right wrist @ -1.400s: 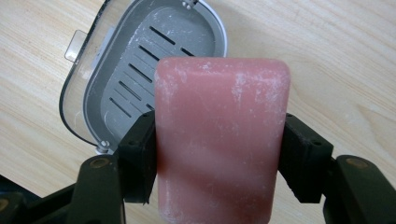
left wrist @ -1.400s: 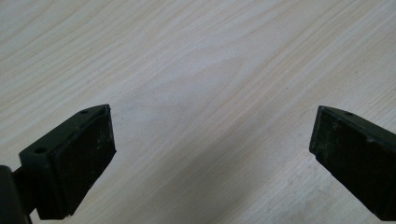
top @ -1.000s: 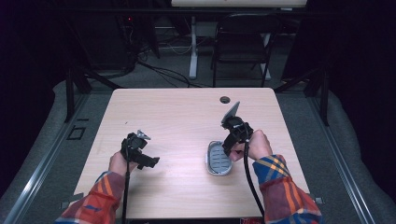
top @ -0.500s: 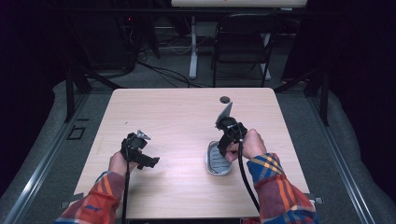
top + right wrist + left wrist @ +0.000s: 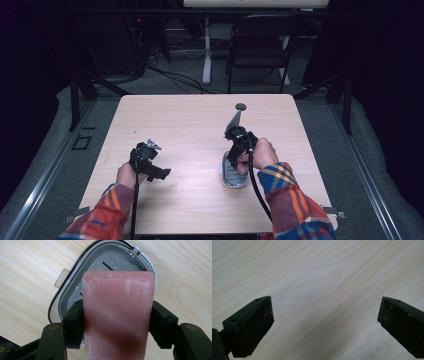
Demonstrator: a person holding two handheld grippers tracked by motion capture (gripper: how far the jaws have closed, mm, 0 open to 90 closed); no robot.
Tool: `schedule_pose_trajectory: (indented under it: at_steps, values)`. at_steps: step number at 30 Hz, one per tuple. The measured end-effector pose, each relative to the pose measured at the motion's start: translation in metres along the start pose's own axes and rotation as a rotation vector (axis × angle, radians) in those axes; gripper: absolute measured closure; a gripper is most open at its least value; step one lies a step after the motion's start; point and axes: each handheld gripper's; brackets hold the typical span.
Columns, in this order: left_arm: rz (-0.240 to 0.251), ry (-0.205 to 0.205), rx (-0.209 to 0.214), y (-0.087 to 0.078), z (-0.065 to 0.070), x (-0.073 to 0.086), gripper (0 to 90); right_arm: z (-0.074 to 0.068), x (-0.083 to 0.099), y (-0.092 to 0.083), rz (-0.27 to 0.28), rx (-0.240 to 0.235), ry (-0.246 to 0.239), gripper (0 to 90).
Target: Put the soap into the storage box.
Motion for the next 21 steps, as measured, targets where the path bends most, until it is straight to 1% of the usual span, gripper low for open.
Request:
schedule_pose_trajectory:
  at_steps: [3, 5, 6, 7, 9, 11, 13, 14, 15, 16, 17, 19, 21]
  values:
    - [0.000, 0.000, 0.000, 0.000, 0.000, 0.000, 0.4, -0.003, -0.002, 0.002, -0.011, 0.004, 0.007, 37.1]
    - [0.000, 0.000, 0.000, 0.000, 0.000, 0.000, 0.4, -0.004, -0.003, 0.003, -0.010, 0.007, 0.002, 37.1]
    - [0.000, 0.001, 0.000, 0.000, 0.000, 0.000, 0.4, -0.007, -0.004, 0.005, -0.008, 0.005, 0.013, 37.1]
    - [0.000, 0.001, 0.000, 0.000, 0.000, 0.000, 0.4, -0.006, -0.006, 0.004, -0.033, 0.017, -0.015, 37.0]
    - [0.000, 0.002, 0.001, 0.000, 0.000, 0.000, 0.4, -0.007, -0.007, 0.004, -0.042, 0.020, -0.014, 37.1]
    - [0.000, 0.001, 0.001, 0.000, 0.000, 0.000, 0.4, -0.009, -0.008, 0.006, -0.044, 0.023, 0.002, 37.0]
    - [0.000, 0.002, 0.001, 0.000, 0.000, 0.000, 0.4, -0.010, -0.009, 0.007, -0.043, 0.022, 0.001, 37.0]
    - [0.000, 0.002, 0.001, 0.000, 0.000, 0.000, 0.4, -0.010, -0.011, 0.007, -0.061, 0.029, -0.016, 37.0]
    - [0.000, 0.002, 0.001, 0.000, 0.000, 0.000, 0.4, -0.010, -0.011, 0.007, -0.061, 0.029, -0.016, 37.0]
    - [0.000, 0.002, 0.001, 0.000, 0.000, 0.000, 0.4, -0.013, -0.009, 0.011, -0.027, 0.013, 0.034, 37.0]
    - [0.000, 0.002, 0.001, 0.000, 0.000, 0.000, 0.4, -0.013, -0.011, 0.011, -0.047, 0.018, 0.028, 37.0]
    - [0.000, 0.002, 0.001, 0.000, 0.000, 0.000, 0.4, -0.012, -0.013, 0.010, -0.066, 0.028, 0.014, 37.0]
    - [0.000, 0.002, 0.001, 0.000, 0.000, 0.000, 0.4, -0.013, -0.013, 0.011, -0.069, 0.030, 0.020, 36.9]
Point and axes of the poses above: each handheld gripper's, and its own axes: y roughly forward along the jaws, x roughly out of its underside, z roughly to its right, and after that the axes turned 14 degrees about x, right-handed
